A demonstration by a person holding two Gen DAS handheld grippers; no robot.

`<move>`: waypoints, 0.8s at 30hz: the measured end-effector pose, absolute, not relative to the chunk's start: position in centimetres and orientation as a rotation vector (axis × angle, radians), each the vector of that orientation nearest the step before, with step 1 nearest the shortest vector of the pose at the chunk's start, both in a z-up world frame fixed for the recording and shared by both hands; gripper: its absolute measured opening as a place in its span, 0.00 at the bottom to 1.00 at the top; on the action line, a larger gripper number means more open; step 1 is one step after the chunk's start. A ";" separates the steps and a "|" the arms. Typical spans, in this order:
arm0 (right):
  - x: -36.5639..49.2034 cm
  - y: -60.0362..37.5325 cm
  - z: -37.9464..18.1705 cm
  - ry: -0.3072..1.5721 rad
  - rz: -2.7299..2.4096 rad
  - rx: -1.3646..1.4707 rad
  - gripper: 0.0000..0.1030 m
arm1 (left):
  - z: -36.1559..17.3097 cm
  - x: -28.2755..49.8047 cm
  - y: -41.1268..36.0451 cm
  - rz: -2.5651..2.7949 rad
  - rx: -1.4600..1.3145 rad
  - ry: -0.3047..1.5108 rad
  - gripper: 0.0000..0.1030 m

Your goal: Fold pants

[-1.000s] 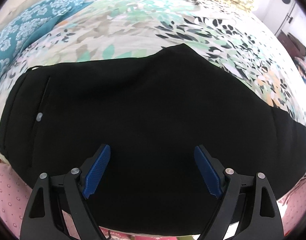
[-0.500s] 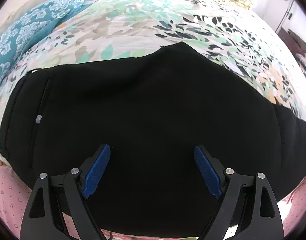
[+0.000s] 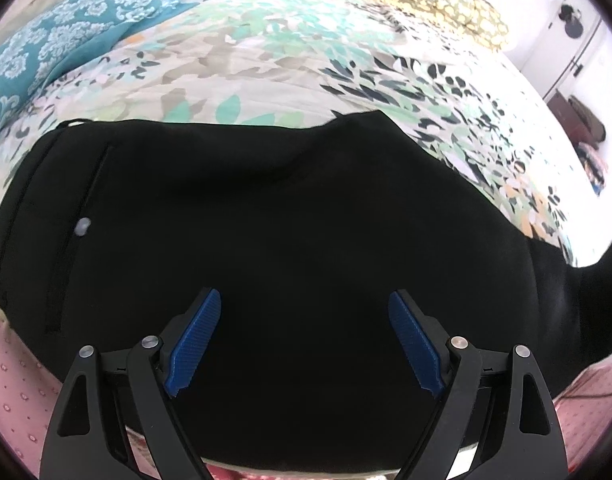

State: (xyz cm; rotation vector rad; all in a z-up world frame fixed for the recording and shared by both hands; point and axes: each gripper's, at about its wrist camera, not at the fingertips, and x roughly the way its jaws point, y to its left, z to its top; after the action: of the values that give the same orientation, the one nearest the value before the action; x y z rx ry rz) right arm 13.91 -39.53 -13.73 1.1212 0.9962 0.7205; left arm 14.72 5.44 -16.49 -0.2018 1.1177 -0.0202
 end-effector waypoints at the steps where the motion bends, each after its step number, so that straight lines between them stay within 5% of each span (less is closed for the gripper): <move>1: 14.4 -37.1 -14.3 1.016 0.737 1.115 0.13 | -16.4 14.6 5.8 -0.018 -0.213 1.114 0.85; 4: 16.4 -29.1 -16.3 1.095 0.746 1.041 0.18 | -16.2 14.3 6.8 -0.019 -0.249 1.106 0.85; 5: 16.9 -26.4 -16.8 1.144 0.713 0.966 0.27 | -16.0 14.2 7.1 -0.025 -0.264 1.103 0.85; 7: 17.6 -23.9 -17.4 1.211 0.682 0.902 0.60 | -15.8 14.0 7.5 -0.040 -0.288 1.096 0.85; 10: 17.5 -24.9 -16.1 1.163 0.678 0.919 0.61 | -15.1 13.5 8.1 -0.078 -0.338 1.069 0.85; 14: 15.2 -31.4 -12.3 1.012 0.524 0.789 0.76 | -13.7 12.9 6.6 -0.294 -0.431 1.025 0.83; 21: 8.3 -39.3 -11.1 0.939 0.290 0.598 0.77 | -14.0 13.2 -2.0 -0.531 -0.228 1.086 0.51; 24: 7.0 -40.6 -11.3 0.937 0.249 0.624 0.77 | -14.5 13.5 -3.9 -0.542 -0.175 1.108 0.46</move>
State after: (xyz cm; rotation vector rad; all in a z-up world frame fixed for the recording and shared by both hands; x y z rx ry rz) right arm 6.96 -40.59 -11.32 0.6243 0.9371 0.2487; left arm 13.48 -3.94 -14.52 -0.1754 1.1082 -0.5425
